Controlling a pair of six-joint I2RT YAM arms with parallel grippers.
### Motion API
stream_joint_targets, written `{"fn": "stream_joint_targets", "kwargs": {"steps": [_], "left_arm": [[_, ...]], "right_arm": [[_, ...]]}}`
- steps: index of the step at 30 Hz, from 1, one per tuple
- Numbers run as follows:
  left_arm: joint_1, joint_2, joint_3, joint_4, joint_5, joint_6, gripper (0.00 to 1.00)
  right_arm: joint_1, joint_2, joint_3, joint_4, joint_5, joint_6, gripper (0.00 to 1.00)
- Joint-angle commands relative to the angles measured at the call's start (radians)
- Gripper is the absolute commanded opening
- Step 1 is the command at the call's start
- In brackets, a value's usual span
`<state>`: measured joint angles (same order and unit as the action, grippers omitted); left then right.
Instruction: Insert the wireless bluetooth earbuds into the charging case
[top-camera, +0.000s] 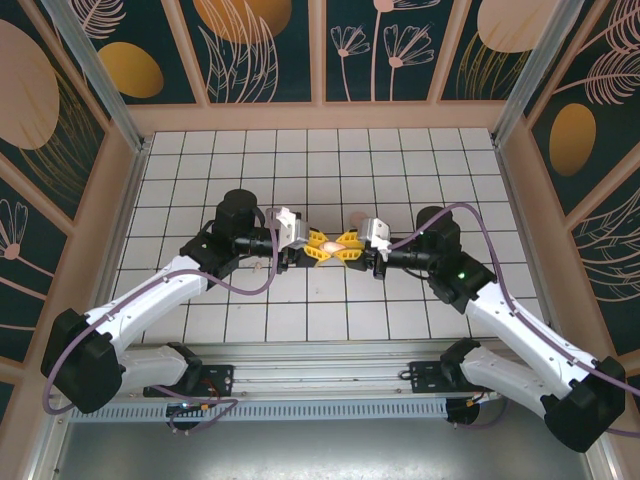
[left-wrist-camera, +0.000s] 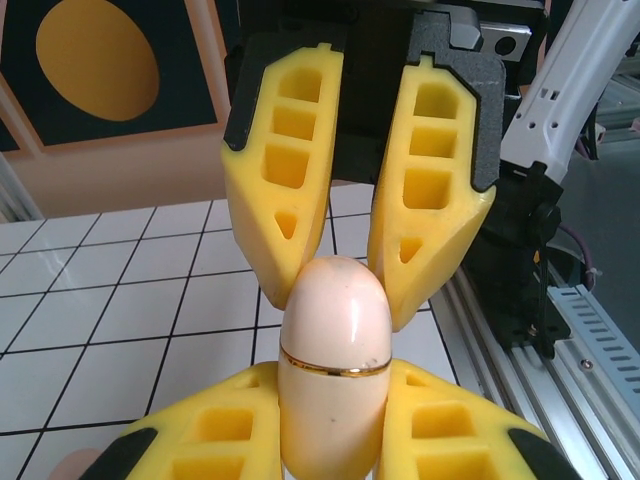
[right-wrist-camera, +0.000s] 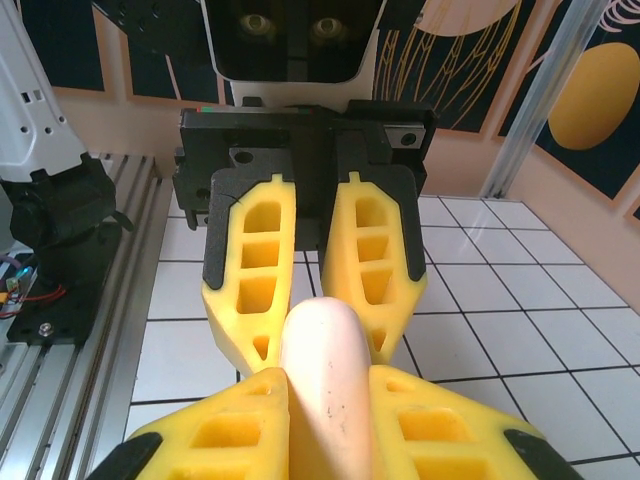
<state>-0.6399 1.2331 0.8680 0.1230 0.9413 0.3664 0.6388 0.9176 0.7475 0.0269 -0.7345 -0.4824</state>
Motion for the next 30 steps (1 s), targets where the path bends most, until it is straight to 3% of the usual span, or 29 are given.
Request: {"fn": "stream_joint_targets", "kwargs": {"steps": [1, 12, 16, 21, 30], "left_arm": [[-0.005, -0.015, 0.054, -0.019, 0.022, 0.053, 0.16], [-0.006, 0.003, 0.093, -0.162, -0.009, 0.172, 0.26], [-0.006, 0.012, 0.099, -0.200, -0.016, 0.199, 0.19], [-0.006, 0.014, 0.098, -0.224, -0.024, 0.216, 0.17], [-0.007, 0.008, 0.099, -0.225, 0.000, 0.216, 0.15]], "right_arm": [[-0.011, 0.007, 0.050, -0.034, -0.003, -0.029, 0.11], [-0.015, 0.041, 0.137, -0.190, -0.003, -0.109, 0.11], [-0.015, 0.065, 0.168, -0.230, -0.010, -0.133, 0.11], [-0.017, 0.067, 0.170, -0.209, 0.010, -0.115, 0.12], [-0.061, 0.047, 0.126, -0.078, 0.105, -0.007, 0.37]]}}
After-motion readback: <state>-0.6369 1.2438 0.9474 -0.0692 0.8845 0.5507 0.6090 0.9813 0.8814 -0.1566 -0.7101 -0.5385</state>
